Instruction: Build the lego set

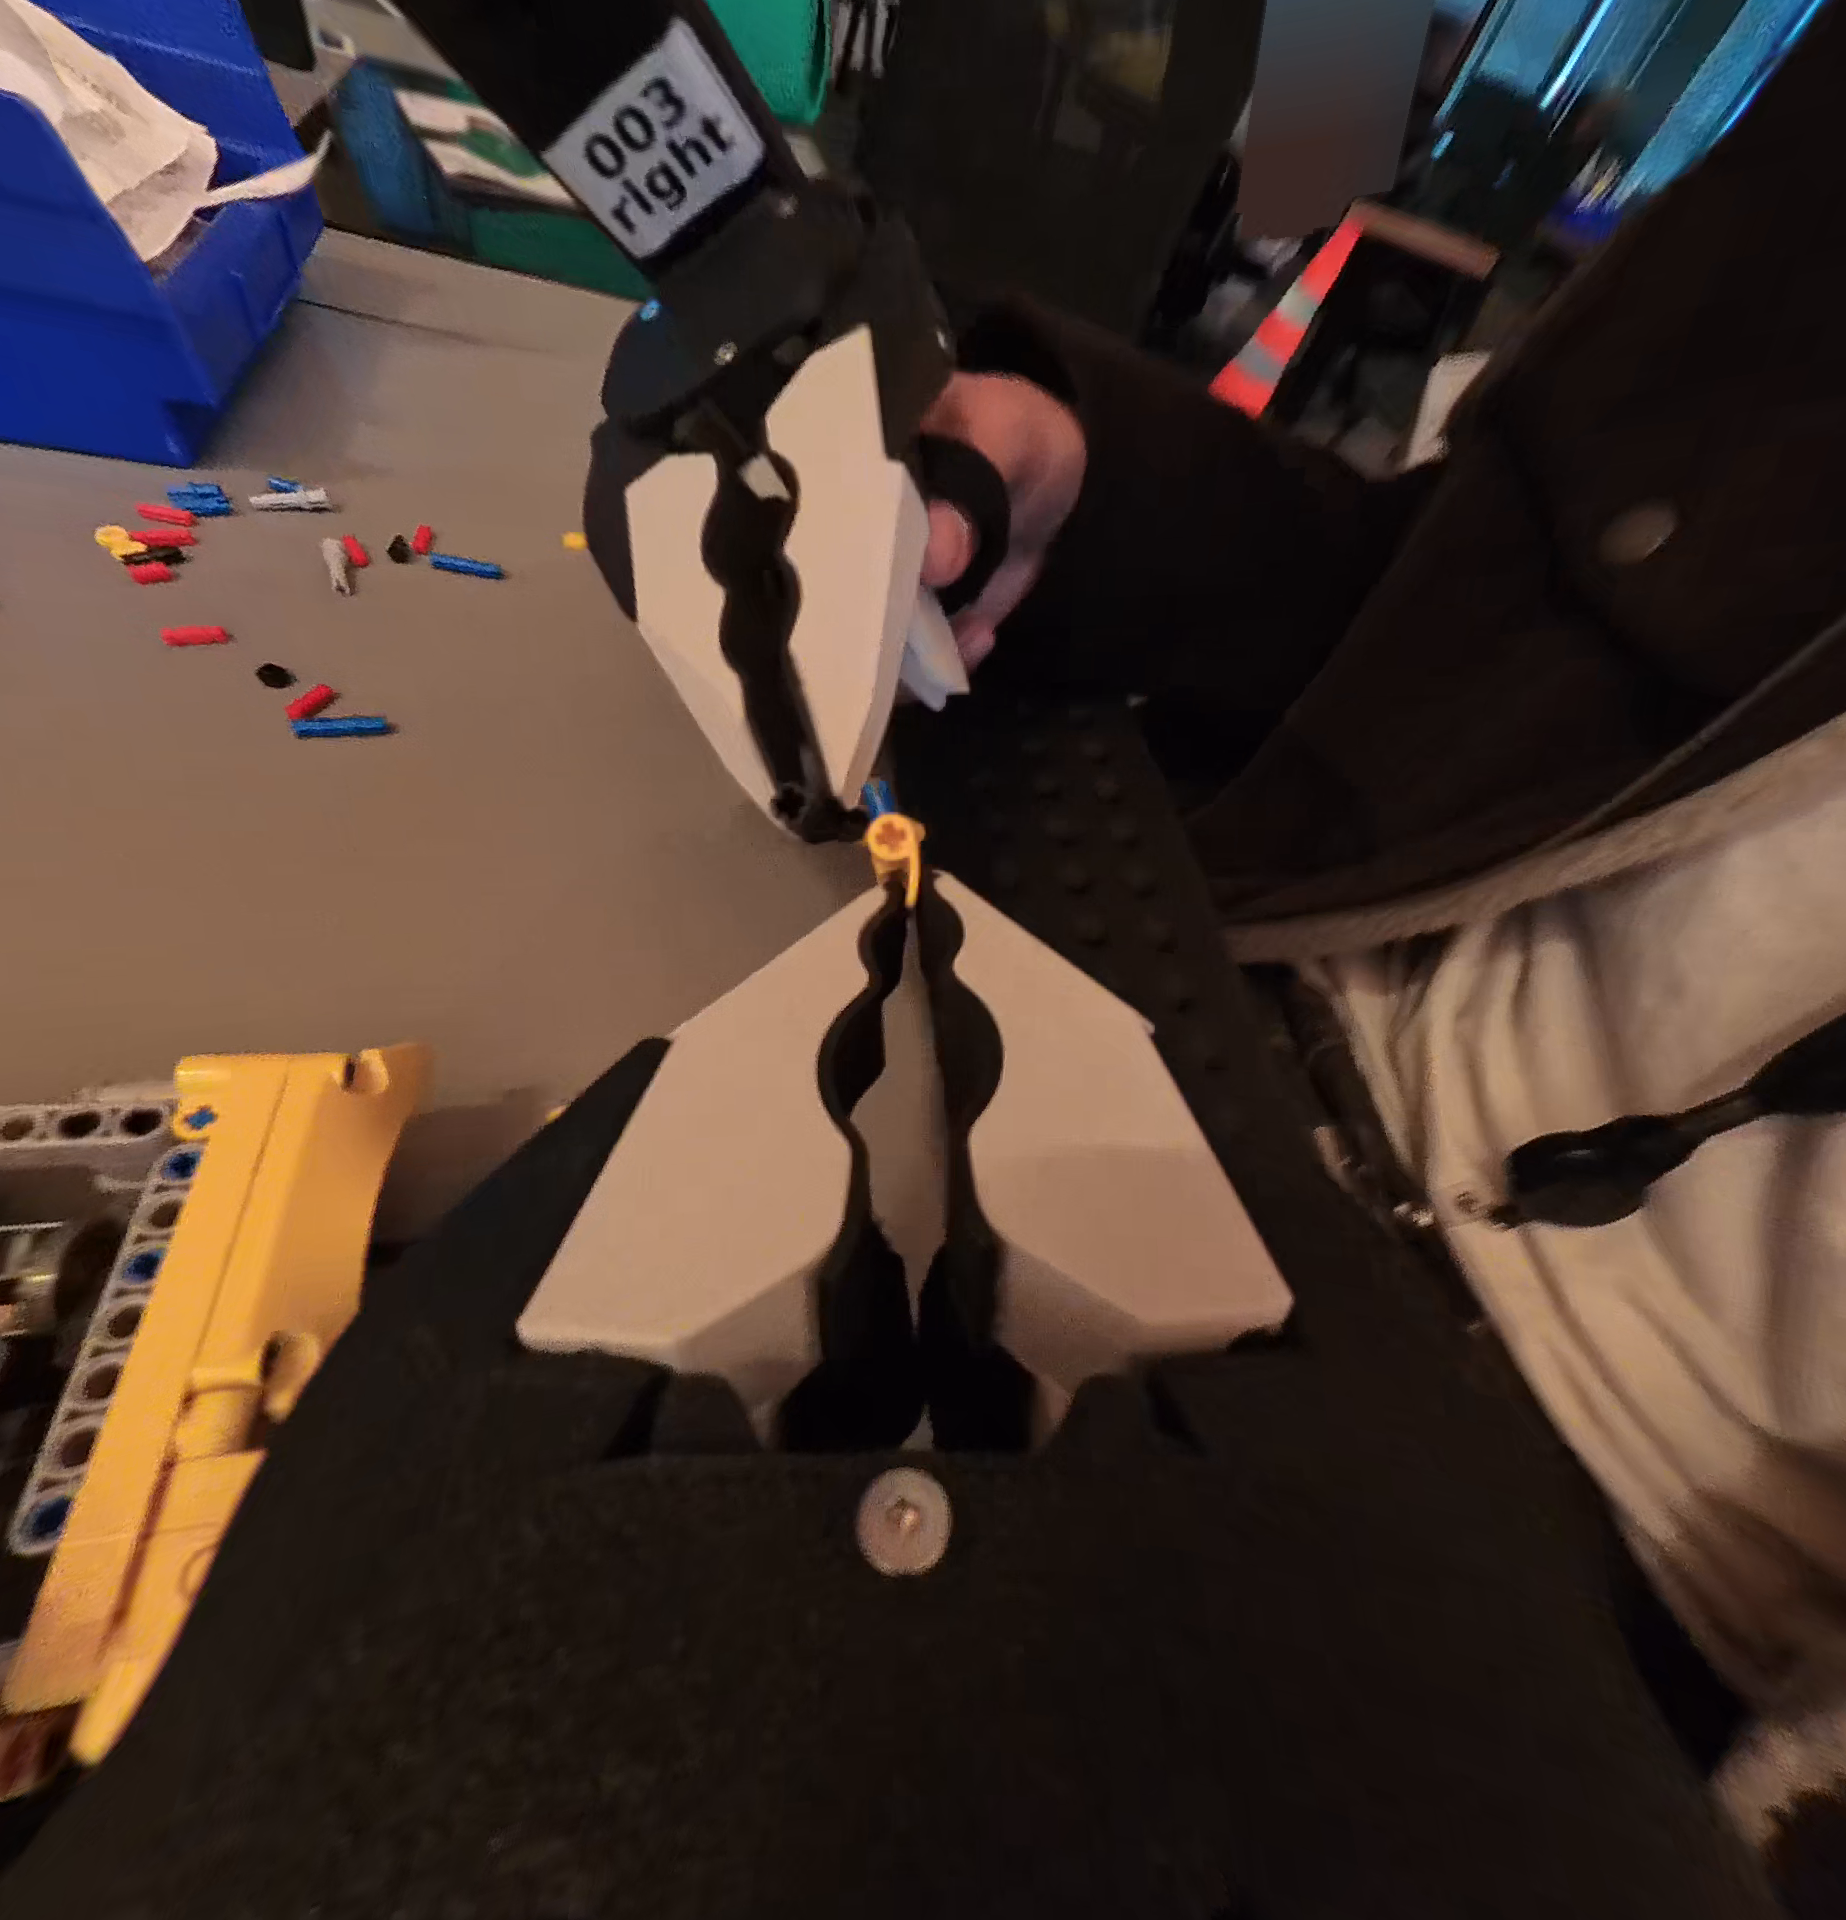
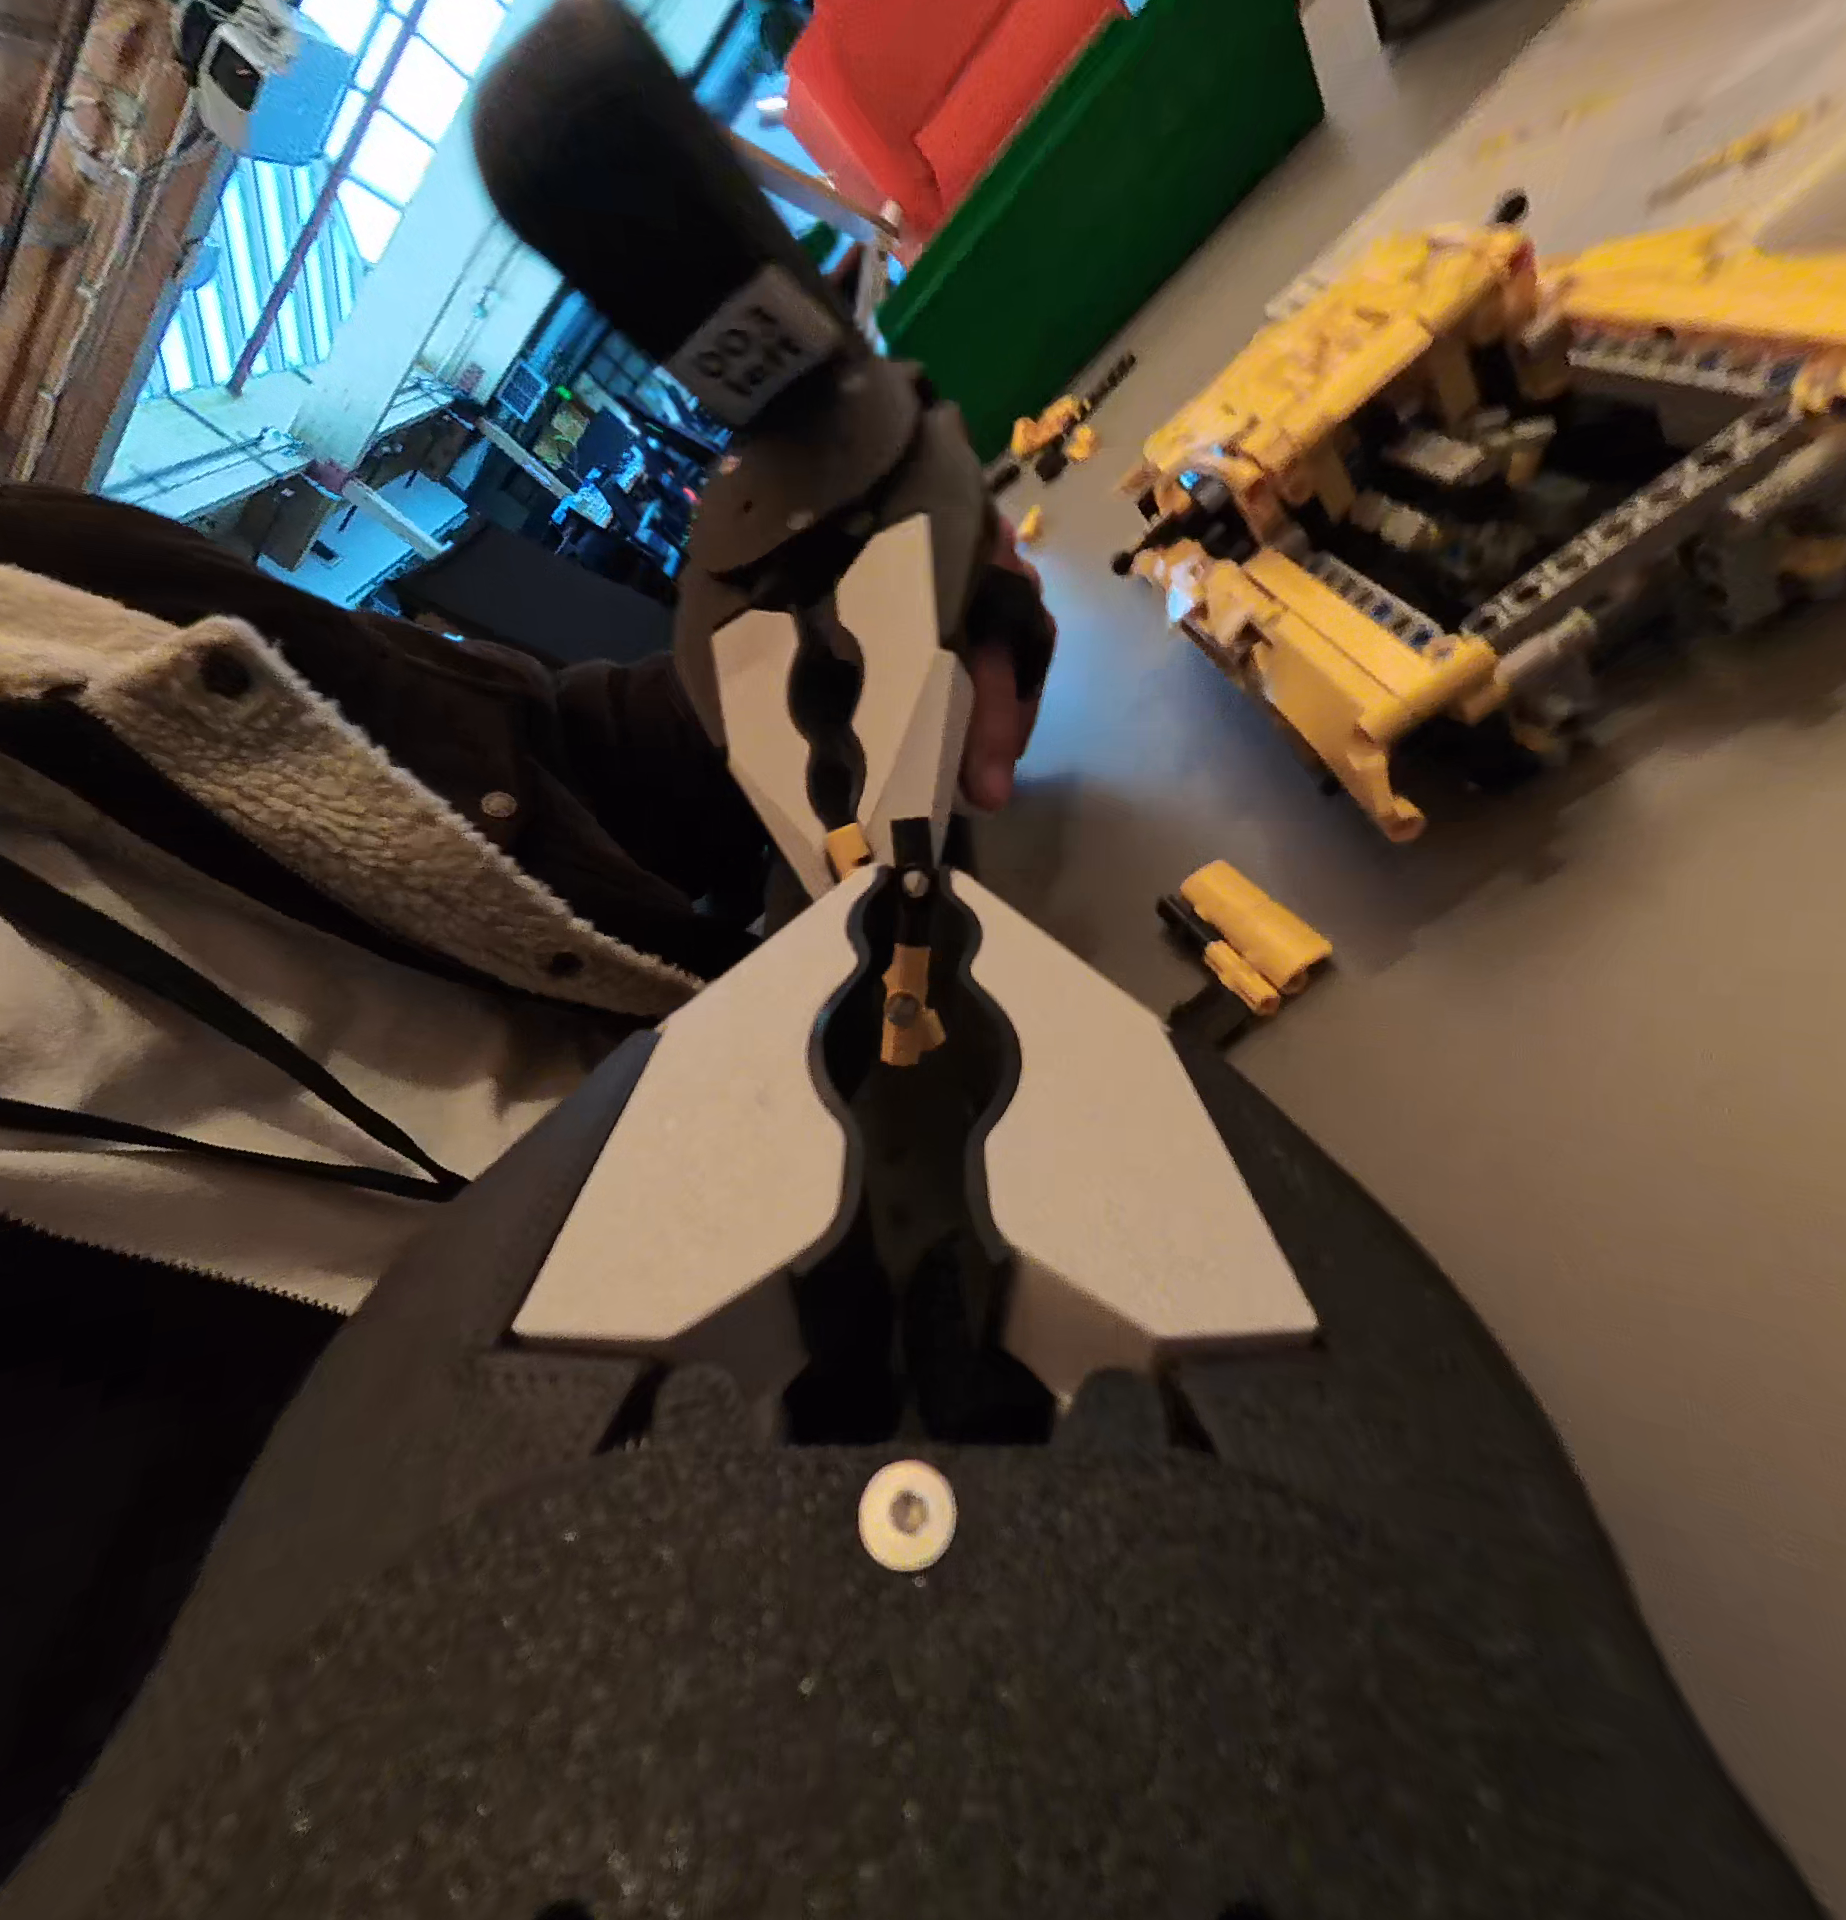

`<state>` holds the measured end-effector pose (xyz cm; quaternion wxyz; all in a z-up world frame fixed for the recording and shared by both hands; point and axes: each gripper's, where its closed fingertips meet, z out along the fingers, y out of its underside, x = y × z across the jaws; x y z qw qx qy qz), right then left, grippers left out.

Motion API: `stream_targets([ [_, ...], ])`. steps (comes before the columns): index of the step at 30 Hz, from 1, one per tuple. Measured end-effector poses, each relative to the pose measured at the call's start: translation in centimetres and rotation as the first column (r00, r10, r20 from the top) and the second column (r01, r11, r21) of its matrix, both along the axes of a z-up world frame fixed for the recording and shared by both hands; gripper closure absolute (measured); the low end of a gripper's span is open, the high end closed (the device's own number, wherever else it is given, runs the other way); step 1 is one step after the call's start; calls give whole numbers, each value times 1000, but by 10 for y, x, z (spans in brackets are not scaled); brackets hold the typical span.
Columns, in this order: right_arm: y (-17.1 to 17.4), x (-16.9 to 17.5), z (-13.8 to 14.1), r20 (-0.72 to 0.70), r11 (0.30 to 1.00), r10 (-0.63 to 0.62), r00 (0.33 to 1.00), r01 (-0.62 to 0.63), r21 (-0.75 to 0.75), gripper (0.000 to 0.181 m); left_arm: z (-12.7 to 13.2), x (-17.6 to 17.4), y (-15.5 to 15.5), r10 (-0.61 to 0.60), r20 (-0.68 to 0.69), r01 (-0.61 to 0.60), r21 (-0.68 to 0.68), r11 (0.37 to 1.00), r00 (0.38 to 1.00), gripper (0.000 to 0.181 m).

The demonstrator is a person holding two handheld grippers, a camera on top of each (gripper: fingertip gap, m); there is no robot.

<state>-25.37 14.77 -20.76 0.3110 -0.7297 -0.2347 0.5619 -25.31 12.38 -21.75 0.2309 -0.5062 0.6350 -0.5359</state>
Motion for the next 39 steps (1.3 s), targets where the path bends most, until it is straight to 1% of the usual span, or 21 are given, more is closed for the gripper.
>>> stream_targets([
  [3,-1,-3,7,17,994,1,1000,-3,112,175,9,-3,-1,-21,9,22,-118,993,1000,180],
  [4,-1,-3,8,12,992,-1,1000,-1,124,175,11,-4,-1,-30,5,30,-165,986,1000,179],
  [6,0,-4,7,-6,996,0,1000,1,92,175,12,-6,0,-46,-11,42,-255,966,999,179],
  [7,0,-5,4,-15,998,5,1000,-4,59,175,10,-6,-1,-54,-19,47,-266,963,998,180],
  [10,1,-6,-4,-26,1000,2,1000,-3,-30,175,3,-7,-1,-57,-45,46,-229,972,997,180],
  [12,4,-5,-3,-49,999,-19,999,18,-38,175,4,-5,2,-42,-42,30,-254,967,998,180],
  [14,10,-1,4,-104,998,-57,993,52,-47,175,11,-2,9,-8,-25,-1,-334,943,1000,179],
  [16,17,4,11,-177,993,-106,978,95,-72,175,19,0,19,26,-3,-25,-430,903,1000,179],
  [18,18,2,15,-252,990,-109,962,83,-111,174,26,-3,23,30,22,-15,-481,877,999,179],
  [20,16,0,19,-300,990,-93,950,57,-128,174,31,-5,21,15,43,8,-493,870,999,179],
  [22,11,0,26,-326,995,-60,944,30,-96,174,36,-7,20,4,69,31,-491,870,998,180],
  [23,9,-2,27,-332,996,-42,942,12,-91,167,35,-7,21,13,71,22,-469,883,997,180],
  [24,6,-4,25,-322,995,-25,946,-7,-99,164,33,-7,22,19,68,12,-436,900,997,180],
  [26,2,-8,19,-291,994,-1,957,-32,-108,167,32,-8,22,26,68,4,-405,914,997,180],
  [29,4,-7,14,-249,995,-14,968,-11,-99,174,30,-8,23,25,58,0,-403,915,998,180],
  [32,7,-4,12,-210,997,-39,977,25,-69,174,28,-6,25,37,43,-15,-422,906,998,180],
  [34,7,-4,12,-205,998,-39,978,26,-65,174,29,-7,26,34,40,-13,-445,896,999,180],
  [37,8,-1,11,-229,994,-44,972,21,-103,174,27,-7,27,38,32,-20,-447,895,999,180],
  [39,9,-1,10,-208,996,-49,977,32,-83,175,27,-7,28,37,27,-21,-454,891,999,180],
])
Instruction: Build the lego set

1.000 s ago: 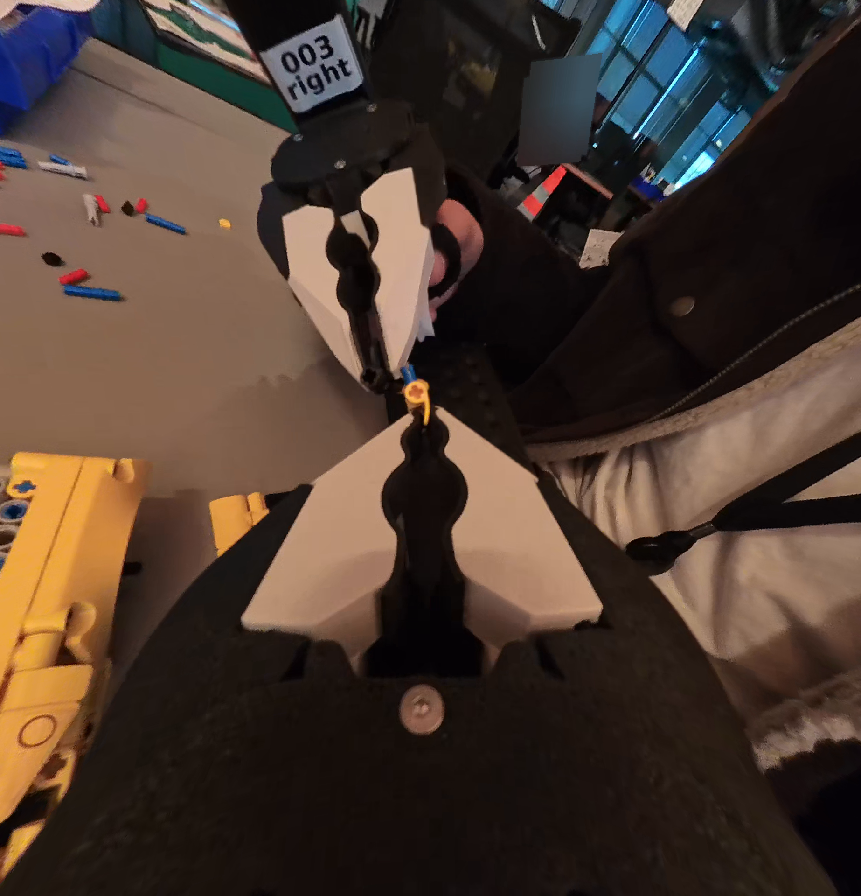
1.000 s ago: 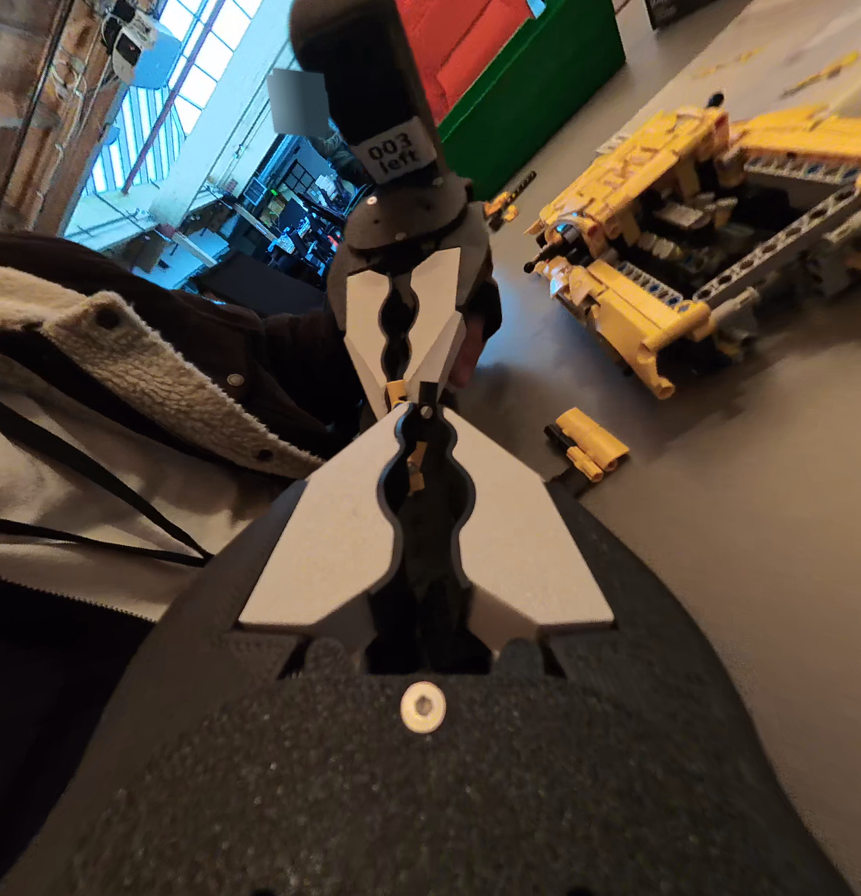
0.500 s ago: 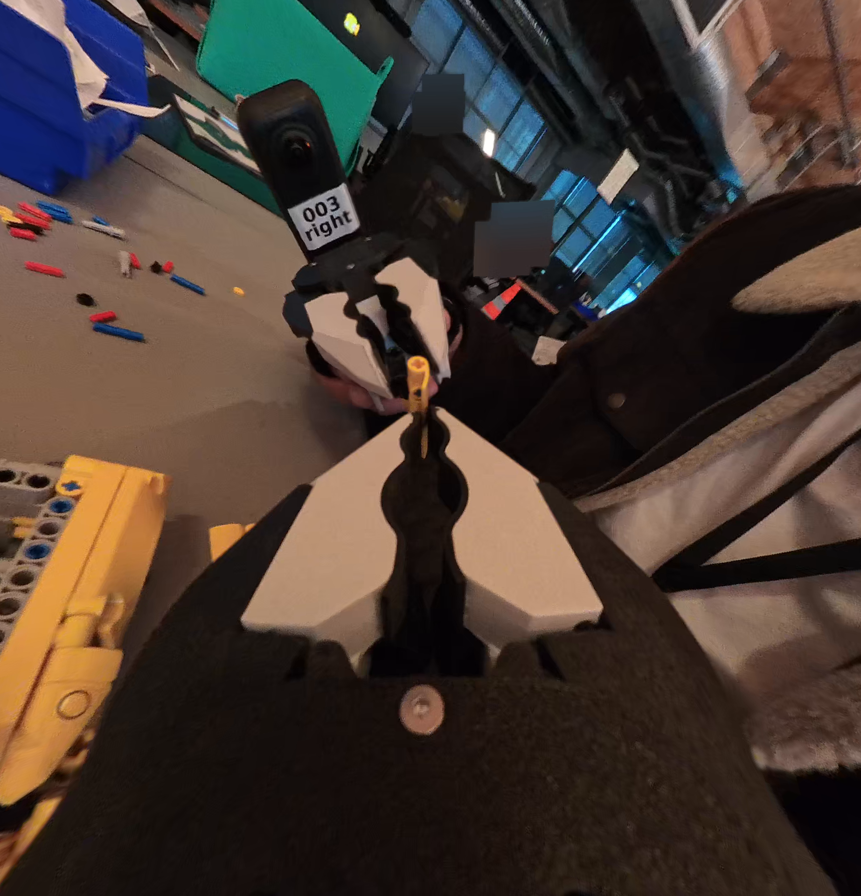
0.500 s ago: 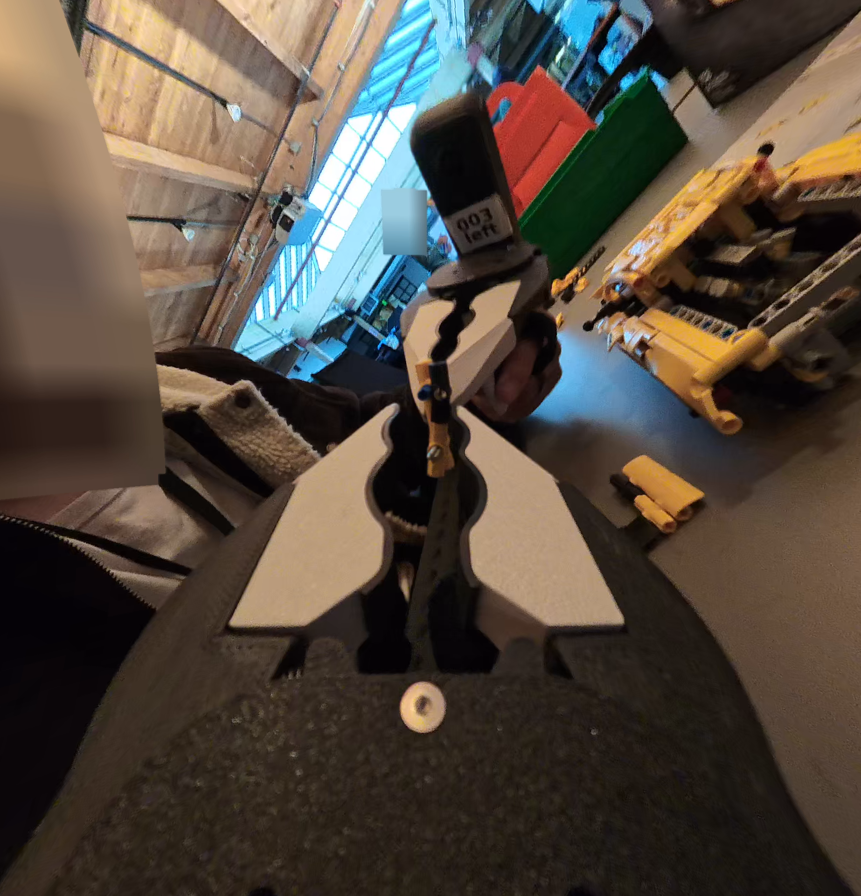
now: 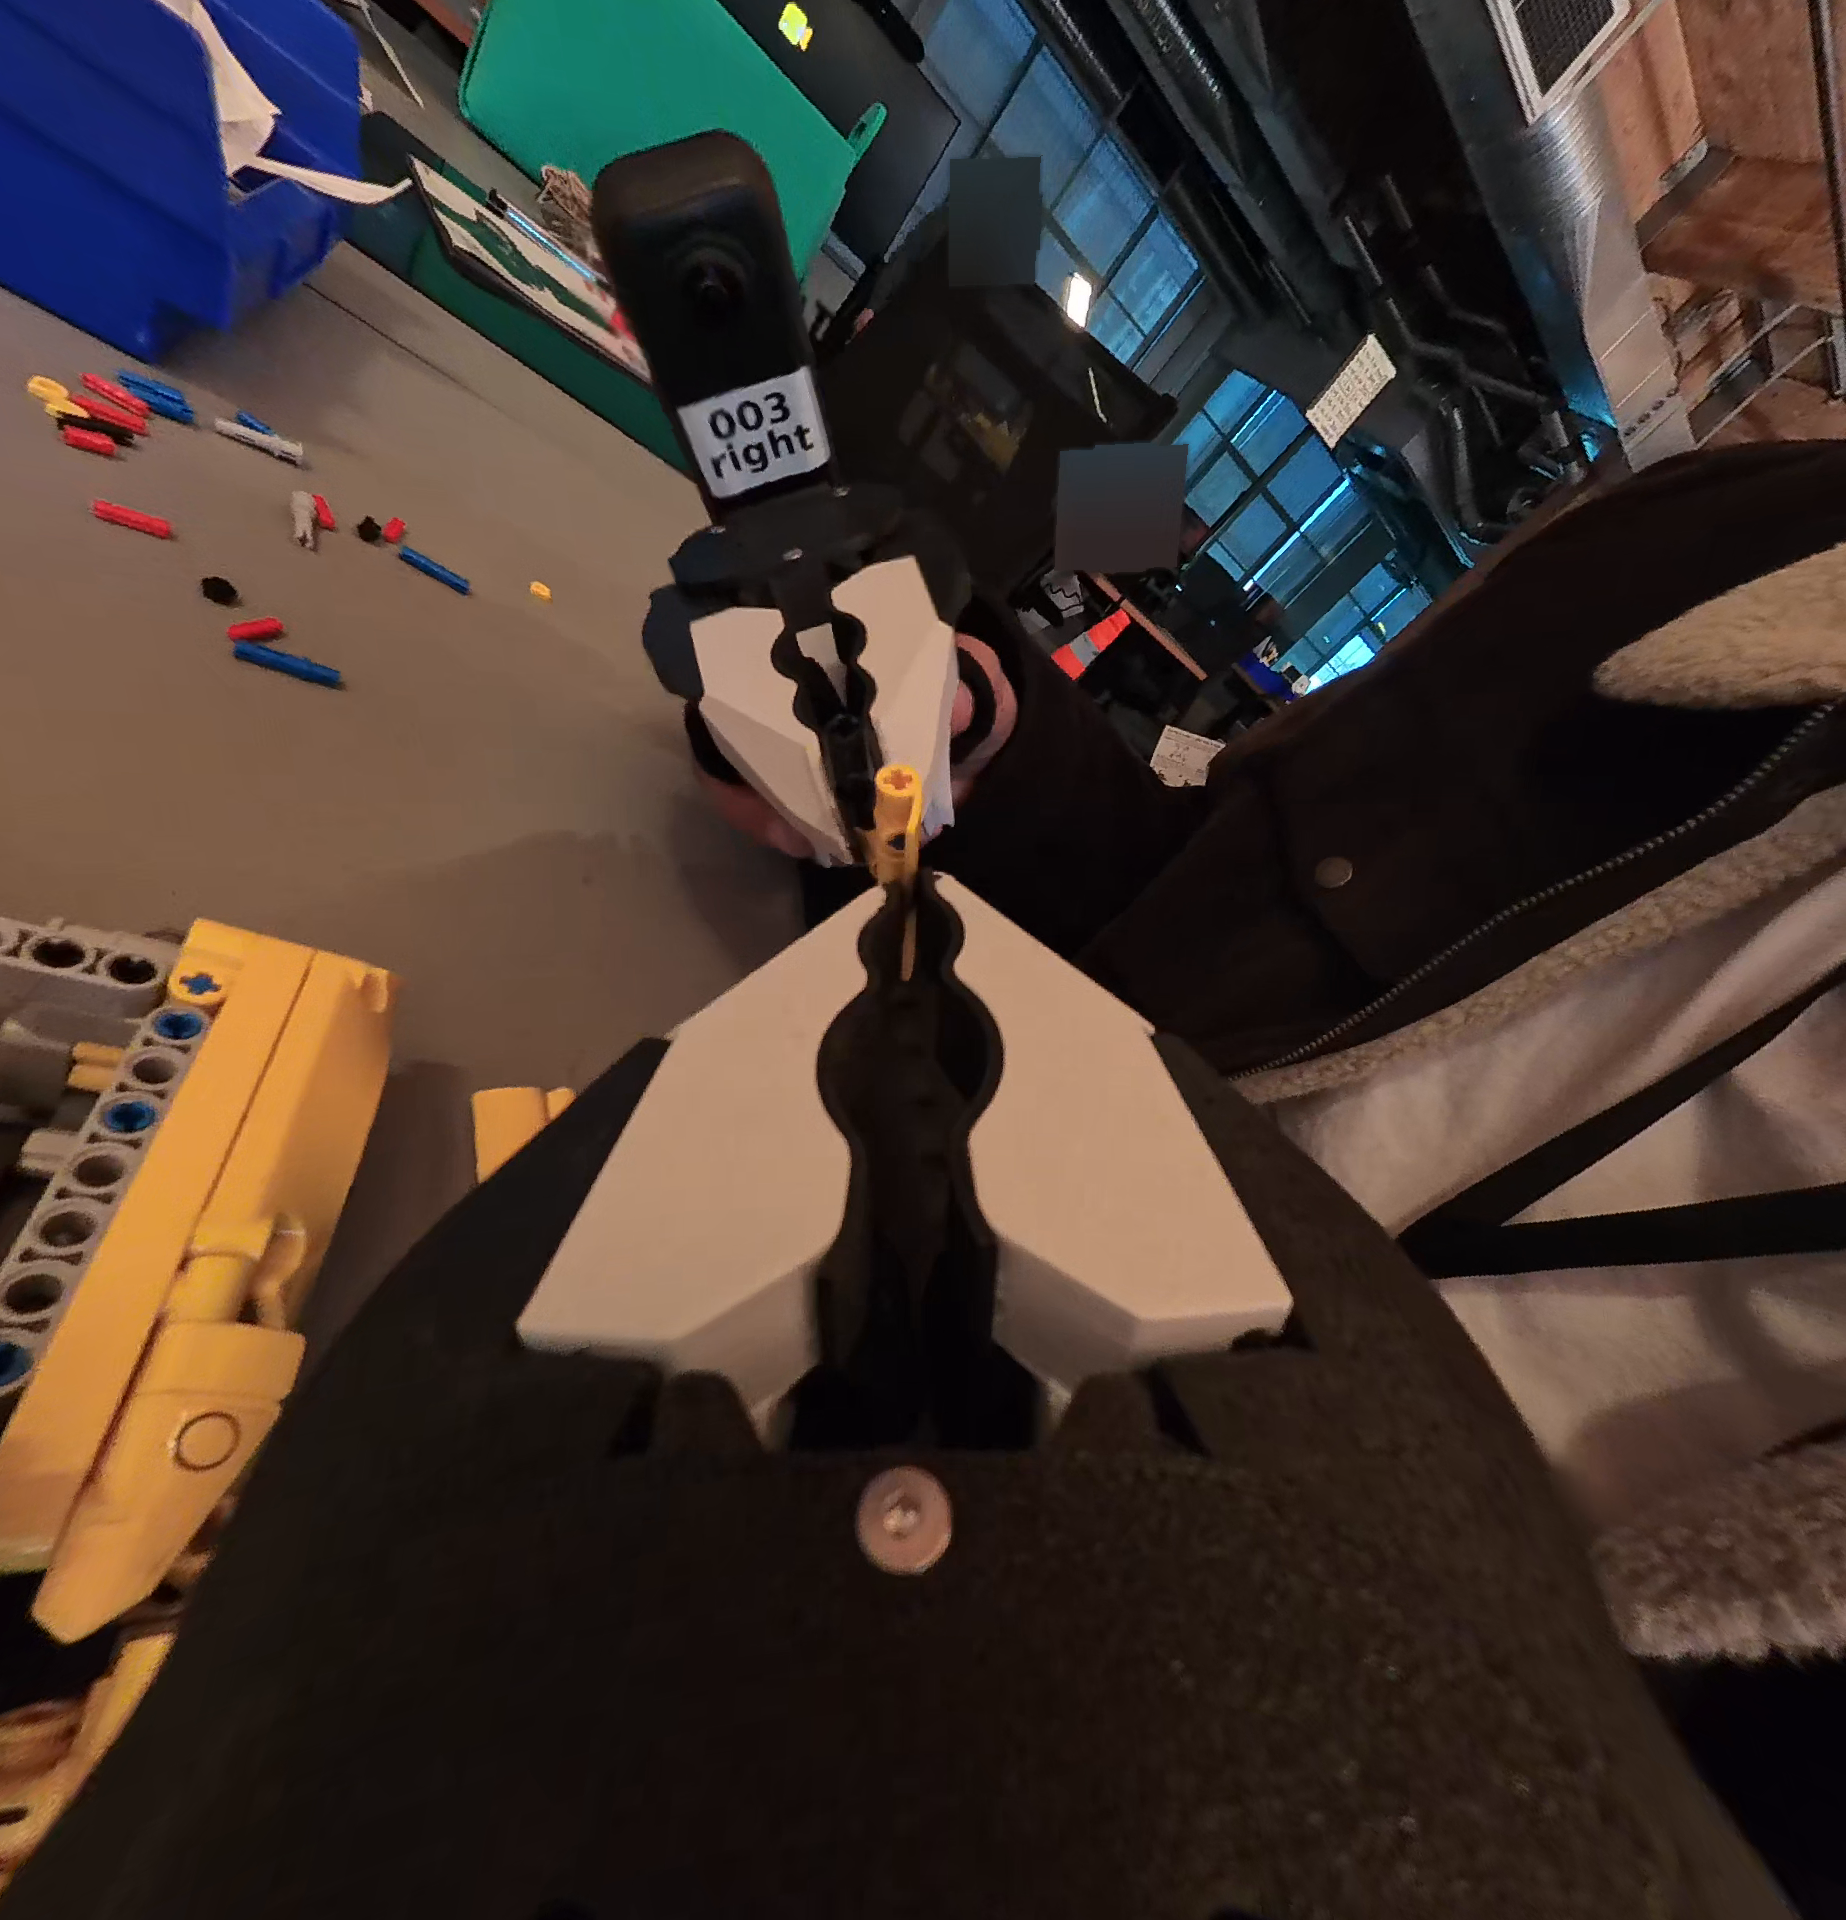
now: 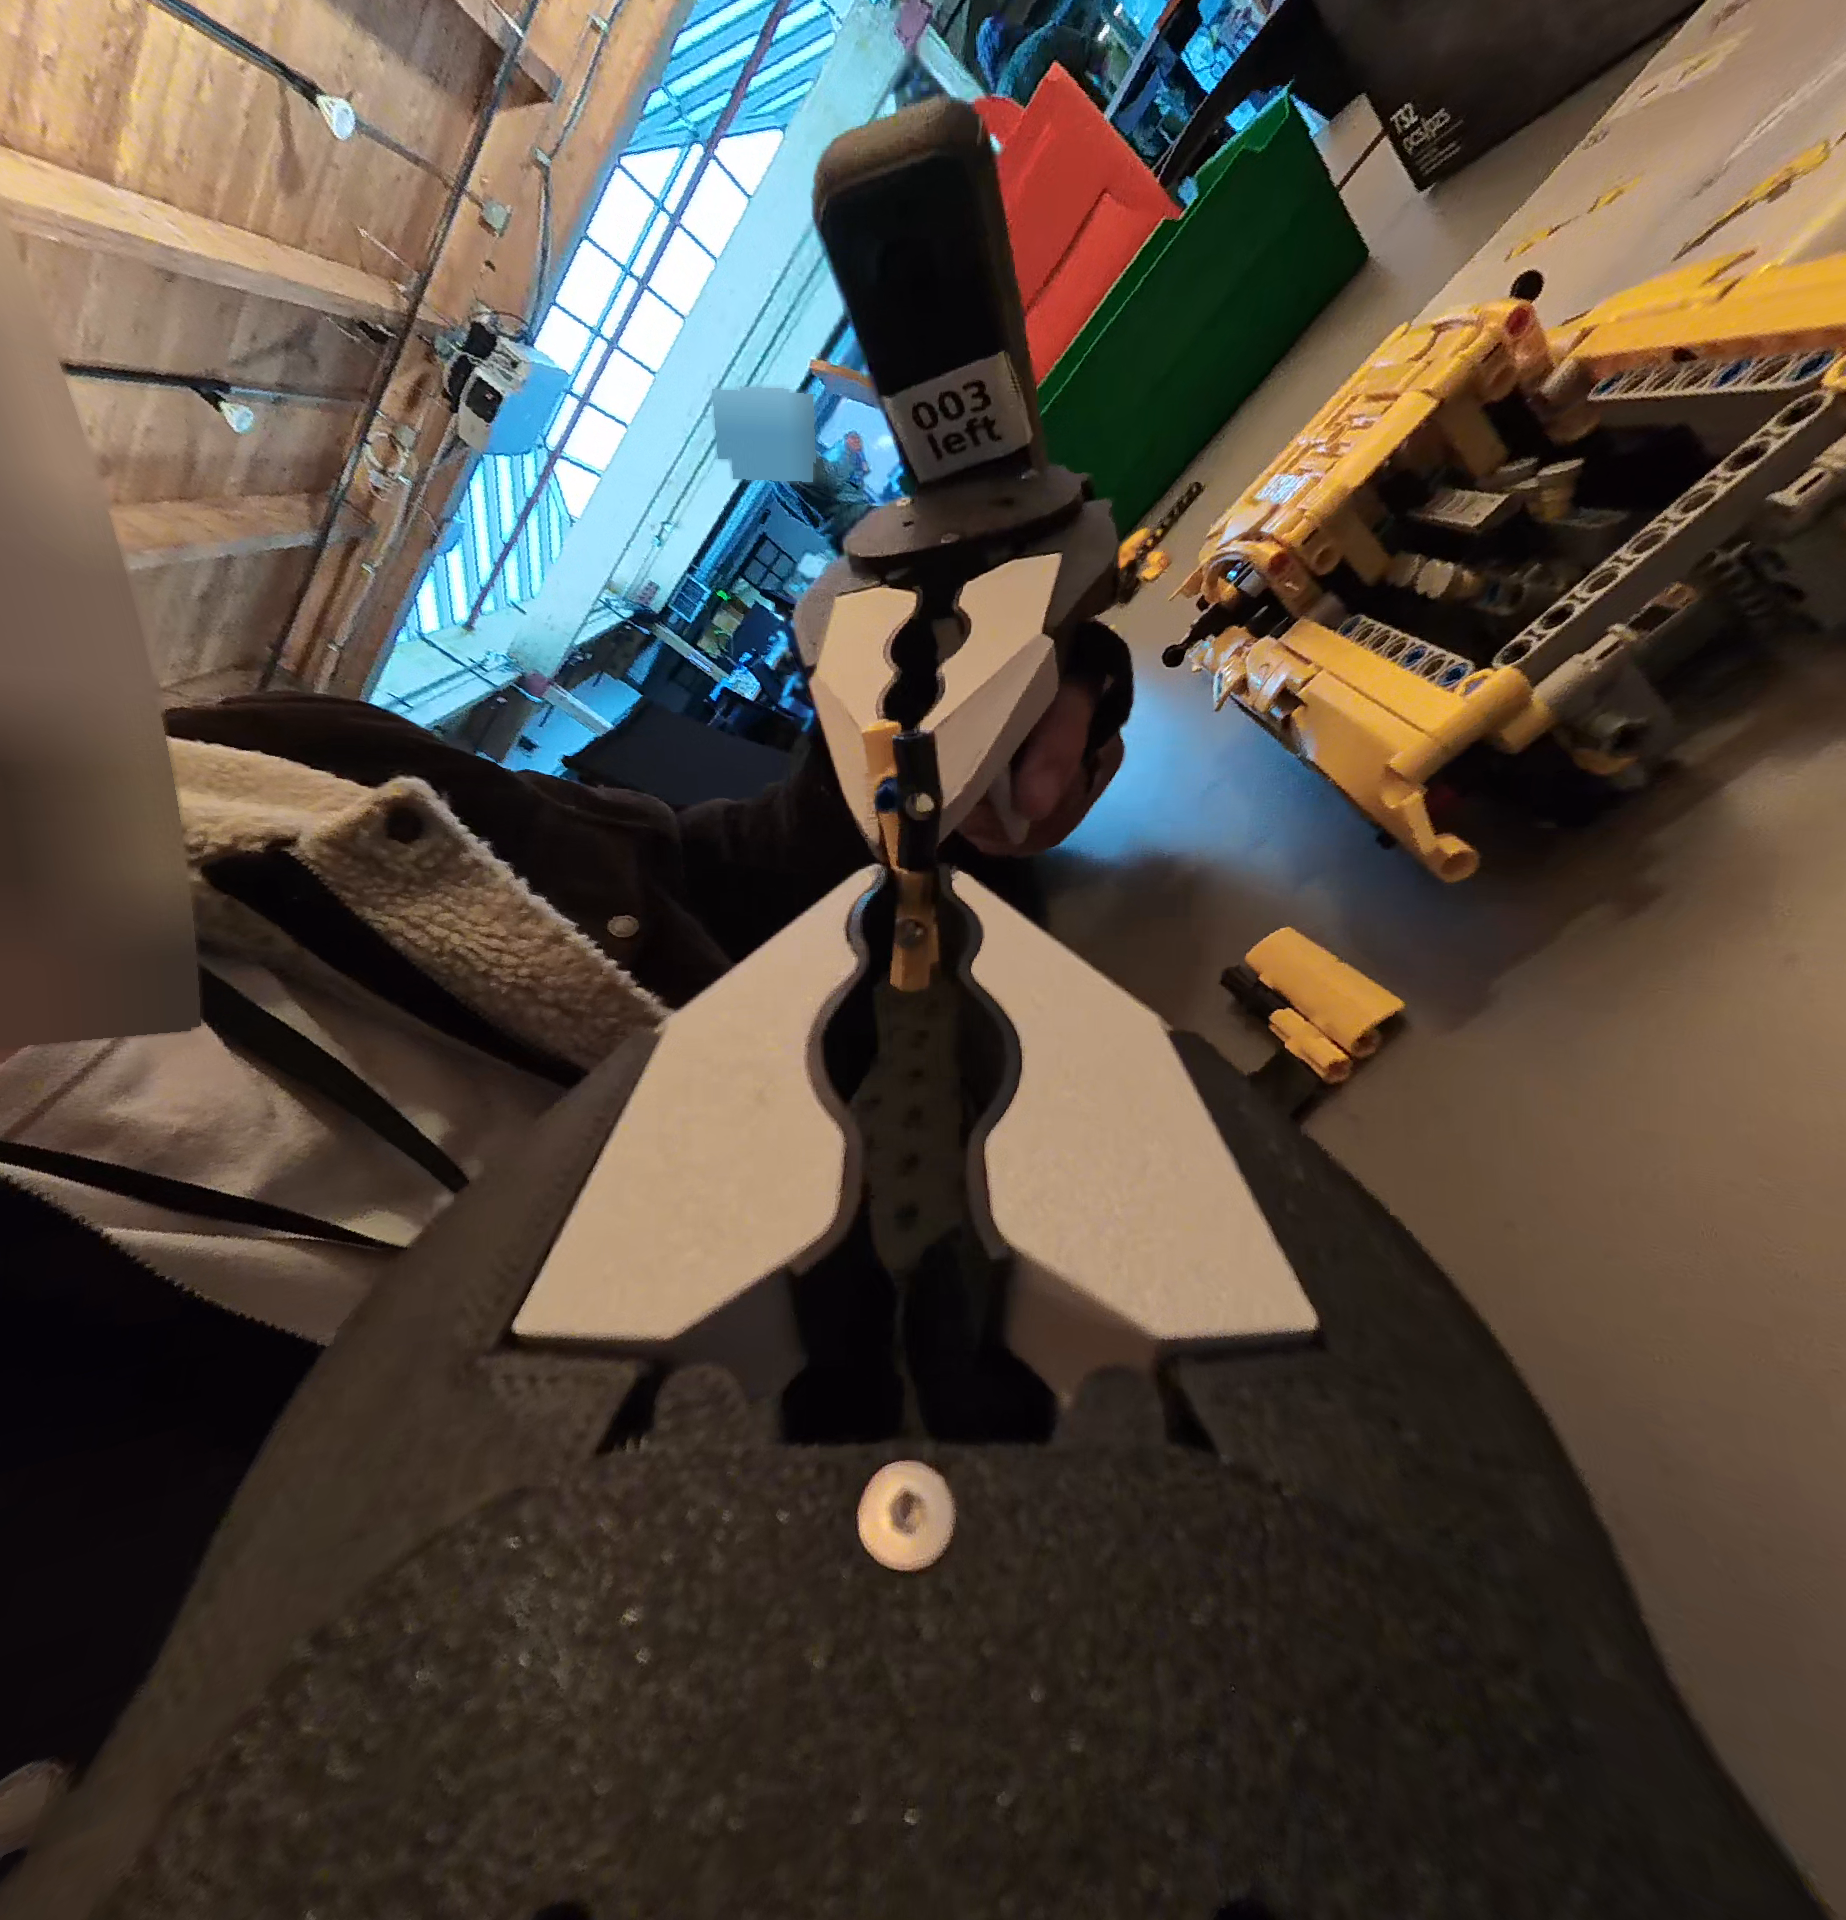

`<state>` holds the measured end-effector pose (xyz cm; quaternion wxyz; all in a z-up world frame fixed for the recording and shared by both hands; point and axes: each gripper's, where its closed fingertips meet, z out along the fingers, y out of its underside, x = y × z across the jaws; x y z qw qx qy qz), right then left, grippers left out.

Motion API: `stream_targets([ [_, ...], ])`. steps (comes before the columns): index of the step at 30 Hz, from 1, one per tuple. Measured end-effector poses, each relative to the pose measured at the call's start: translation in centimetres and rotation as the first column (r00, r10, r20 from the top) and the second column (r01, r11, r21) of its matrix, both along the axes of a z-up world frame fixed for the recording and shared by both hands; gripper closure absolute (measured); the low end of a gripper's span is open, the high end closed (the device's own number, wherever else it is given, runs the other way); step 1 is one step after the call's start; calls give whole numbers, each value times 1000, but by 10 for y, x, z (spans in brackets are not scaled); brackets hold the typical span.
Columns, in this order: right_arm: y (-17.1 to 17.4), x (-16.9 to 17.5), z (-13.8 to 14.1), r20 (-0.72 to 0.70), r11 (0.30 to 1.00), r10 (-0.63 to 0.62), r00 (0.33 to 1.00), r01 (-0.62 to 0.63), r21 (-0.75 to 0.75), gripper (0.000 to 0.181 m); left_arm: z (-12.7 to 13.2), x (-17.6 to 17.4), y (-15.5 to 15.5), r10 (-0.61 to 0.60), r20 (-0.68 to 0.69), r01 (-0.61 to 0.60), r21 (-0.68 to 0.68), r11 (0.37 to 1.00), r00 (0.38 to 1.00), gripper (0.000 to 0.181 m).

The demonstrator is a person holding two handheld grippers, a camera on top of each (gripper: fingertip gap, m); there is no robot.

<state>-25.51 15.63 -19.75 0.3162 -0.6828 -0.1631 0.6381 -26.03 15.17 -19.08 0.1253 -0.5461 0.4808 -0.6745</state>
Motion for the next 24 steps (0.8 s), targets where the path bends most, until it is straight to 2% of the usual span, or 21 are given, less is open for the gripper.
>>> stream_targets([
  [10,-1,2,7,-2,998,-6,1000,6,56,175,5,-2,1,-16,10,17,-109,994,1000,180],
  [13,-1,1,2,23,999,-4,1000,3,47,174,2,-2,1,-15,-3,15,-74,997,1000,180],
  [24,-2,-1,-5,84,998,-3,996,-2,69,174,-5,0,0,-25,-43,20,-106,994,999,180],
])
